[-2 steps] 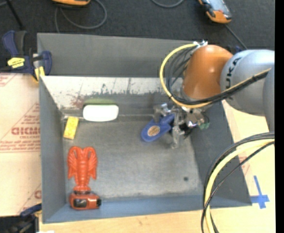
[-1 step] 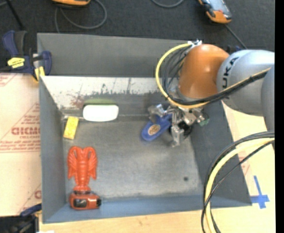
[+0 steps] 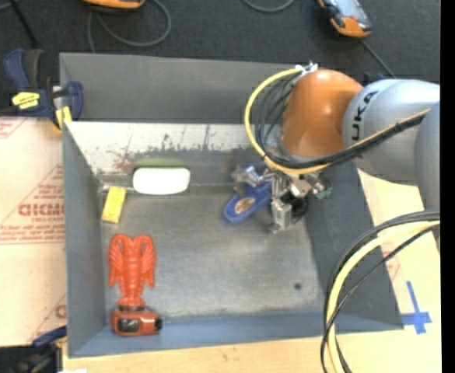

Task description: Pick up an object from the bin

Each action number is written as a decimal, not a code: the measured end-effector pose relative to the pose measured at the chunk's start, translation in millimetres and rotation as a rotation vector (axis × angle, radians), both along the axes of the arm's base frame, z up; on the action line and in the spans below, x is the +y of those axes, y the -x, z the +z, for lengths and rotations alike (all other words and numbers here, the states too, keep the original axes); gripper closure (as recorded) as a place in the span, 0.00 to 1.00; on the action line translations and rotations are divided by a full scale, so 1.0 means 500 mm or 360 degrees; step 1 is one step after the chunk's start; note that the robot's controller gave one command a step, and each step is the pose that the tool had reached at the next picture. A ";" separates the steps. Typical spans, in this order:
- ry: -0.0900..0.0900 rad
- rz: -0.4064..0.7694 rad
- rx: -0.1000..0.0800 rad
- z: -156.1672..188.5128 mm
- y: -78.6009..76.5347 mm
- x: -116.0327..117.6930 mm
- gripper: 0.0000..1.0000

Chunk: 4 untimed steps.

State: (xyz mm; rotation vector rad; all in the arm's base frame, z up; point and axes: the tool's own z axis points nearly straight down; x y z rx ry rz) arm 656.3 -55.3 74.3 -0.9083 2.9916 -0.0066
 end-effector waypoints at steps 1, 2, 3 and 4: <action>-0.0005 -0.0105 -0.0001 0.008 0.005 -0.012 1.00; -0.0005 -0.0105 -0.0001 0.008 0.005 -0.012 1.00; -0.0005 -0.0105 0.0005 0.014 0.007 -0.012 1.00; -0.0003 -0.0105 0.0014 0.040 0.008 -0.012 1.00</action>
Offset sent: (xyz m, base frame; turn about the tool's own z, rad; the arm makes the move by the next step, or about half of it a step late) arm 0.0000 0.0000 0.0000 0.0000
